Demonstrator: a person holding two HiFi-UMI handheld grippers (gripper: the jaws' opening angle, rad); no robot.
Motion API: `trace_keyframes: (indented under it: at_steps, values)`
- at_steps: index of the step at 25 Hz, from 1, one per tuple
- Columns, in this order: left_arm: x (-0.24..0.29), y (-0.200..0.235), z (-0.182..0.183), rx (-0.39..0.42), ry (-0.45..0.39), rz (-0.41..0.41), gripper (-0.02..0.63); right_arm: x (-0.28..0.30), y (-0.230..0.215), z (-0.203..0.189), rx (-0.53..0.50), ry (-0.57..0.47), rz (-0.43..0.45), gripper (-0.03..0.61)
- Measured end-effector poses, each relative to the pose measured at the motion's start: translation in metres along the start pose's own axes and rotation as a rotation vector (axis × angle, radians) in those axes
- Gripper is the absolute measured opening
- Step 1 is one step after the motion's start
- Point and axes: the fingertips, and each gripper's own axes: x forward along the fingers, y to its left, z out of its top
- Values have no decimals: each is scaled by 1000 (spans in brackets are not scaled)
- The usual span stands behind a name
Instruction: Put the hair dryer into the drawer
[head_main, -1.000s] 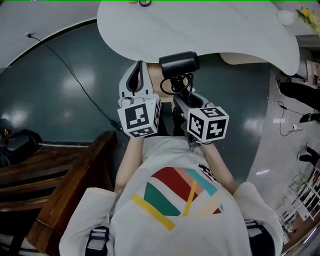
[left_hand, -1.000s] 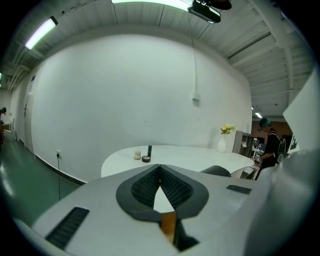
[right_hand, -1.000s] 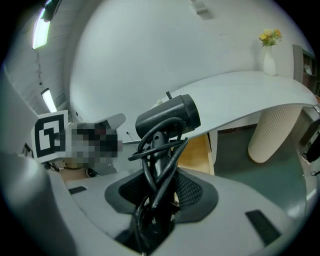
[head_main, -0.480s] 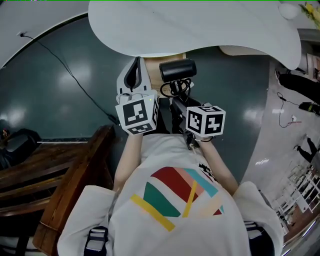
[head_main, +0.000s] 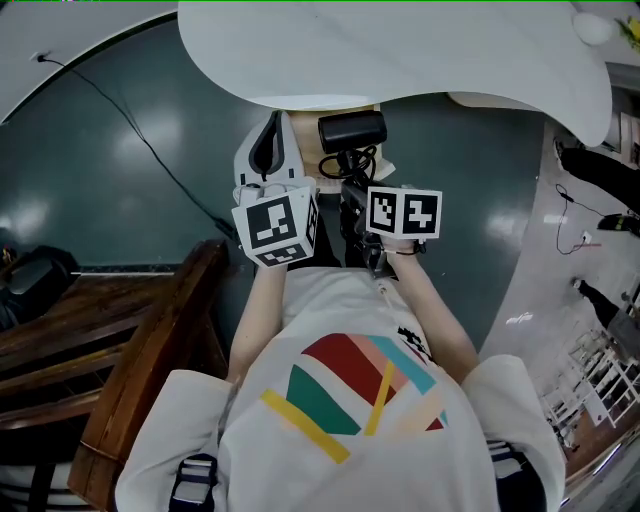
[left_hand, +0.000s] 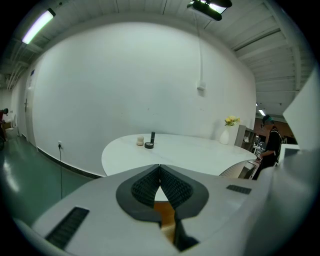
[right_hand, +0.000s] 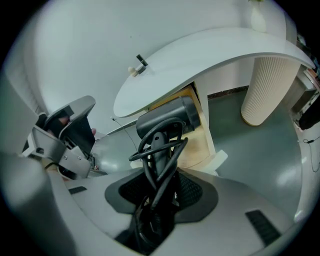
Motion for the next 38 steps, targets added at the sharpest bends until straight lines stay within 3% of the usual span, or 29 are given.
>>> trace_keyframes:
  at_steps: [9,16,26,31,38]
  values:
    - [11,18,-2,-19,16,19,17,37,-9,26,41,70,-30,160]
    - [27,24,-5,-26,37,36,17,59,-13,54,1,86,-48,160]
    - [37,37,-10,-31,58,57,17,86,-8,95,-66,-51,-27,160]
    - [36,39,-12,-34,50,62,17,100,-7,108,-158,-125,-60,160]
    - [36,42,-24,-17,58,46,17,127,-10,106,-193,-162,-89,160]
